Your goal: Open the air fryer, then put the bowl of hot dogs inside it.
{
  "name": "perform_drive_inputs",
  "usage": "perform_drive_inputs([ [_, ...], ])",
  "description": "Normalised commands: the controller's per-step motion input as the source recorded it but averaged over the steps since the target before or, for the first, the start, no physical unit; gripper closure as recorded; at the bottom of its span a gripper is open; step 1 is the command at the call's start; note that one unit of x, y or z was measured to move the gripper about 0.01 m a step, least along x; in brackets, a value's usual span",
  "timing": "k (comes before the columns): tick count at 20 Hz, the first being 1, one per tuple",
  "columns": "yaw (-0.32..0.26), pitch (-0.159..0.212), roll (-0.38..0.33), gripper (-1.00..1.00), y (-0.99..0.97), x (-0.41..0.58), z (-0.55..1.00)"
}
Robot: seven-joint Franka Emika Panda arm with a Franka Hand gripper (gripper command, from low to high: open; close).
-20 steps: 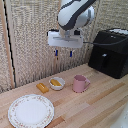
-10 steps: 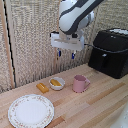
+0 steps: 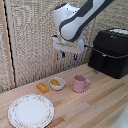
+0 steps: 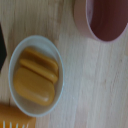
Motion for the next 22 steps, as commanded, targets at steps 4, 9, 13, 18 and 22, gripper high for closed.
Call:
perform_drive_inputs([
  [4,0.059,-0.1,-0.375,-1.0,-0.26,0.0,-0.14],
  [9,0.086,-0.11,-0.267,-1.0,-0.47,0.0,-0.23],
  [13,0.087,-0.098,-0.247,-1.0,-0.49,-0.001,-0.23],
  [18,0.111,-0.105,-0.219,-1.0,-0.54,-0.037,-0.16],
  [22,0.136,-0.111,-0.219,-1.0,-0.57,-0.066,-0.13],
])
